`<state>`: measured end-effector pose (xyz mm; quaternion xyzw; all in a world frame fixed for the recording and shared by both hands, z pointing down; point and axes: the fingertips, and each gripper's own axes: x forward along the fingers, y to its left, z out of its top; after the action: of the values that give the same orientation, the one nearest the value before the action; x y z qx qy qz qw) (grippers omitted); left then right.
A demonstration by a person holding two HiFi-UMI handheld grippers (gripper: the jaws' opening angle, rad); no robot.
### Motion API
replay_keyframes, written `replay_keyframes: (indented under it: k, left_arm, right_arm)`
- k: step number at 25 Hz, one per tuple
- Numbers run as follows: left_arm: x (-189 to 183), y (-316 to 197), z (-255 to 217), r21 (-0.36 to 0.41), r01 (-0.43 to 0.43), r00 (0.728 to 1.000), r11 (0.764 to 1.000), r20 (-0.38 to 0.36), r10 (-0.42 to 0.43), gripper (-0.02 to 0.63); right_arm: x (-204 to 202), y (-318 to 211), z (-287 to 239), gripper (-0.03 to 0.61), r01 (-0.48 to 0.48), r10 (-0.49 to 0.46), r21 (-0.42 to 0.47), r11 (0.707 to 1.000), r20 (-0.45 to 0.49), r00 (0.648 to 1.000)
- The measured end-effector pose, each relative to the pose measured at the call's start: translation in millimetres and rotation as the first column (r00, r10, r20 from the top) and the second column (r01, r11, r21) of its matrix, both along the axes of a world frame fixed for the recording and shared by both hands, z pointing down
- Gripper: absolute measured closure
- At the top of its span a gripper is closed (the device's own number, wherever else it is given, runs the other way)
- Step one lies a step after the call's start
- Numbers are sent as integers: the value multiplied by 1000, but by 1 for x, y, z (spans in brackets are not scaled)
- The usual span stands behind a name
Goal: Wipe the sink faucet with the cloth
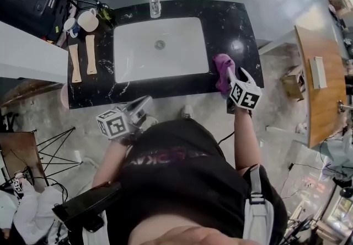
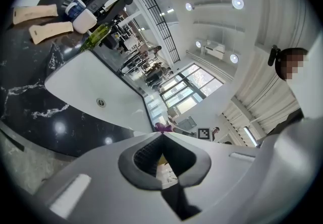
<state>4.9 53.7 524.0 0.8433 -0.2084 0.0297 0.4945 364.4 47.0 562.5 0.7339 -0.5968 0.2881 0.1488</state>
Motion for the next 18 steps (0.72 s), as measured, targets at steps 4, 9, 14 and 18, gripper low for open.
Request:
replay_keyframes:
  k: [4, 9, 14, 18]
  left_arm:
    - [-5, 7, 2, -14, -8, 1000, 1000, -3, 8, 611]
    - [-35, 12, 5, -22, 3, 1000, 1000, -4, -3, 611]
    - [-77, 8, 8, -34, 36, 999, 999, -19, -37, 611]
    - [-100, 6, 10, -40, 47, 998, 998, -41, -49, 611]
  right_arm:
    - [3, -4, 52, 346, 5, 4, -161, 987, 58, 998]
    - [-12, -9, 62, 445, 10, -19, -212, 977, -41, 999]
    - [-69, -44, -1, 457, 112, -110, 69, 991, -36, 993]
    - [-129, -97, -59, 457, 206, -227, 248, 947, 61, 972]
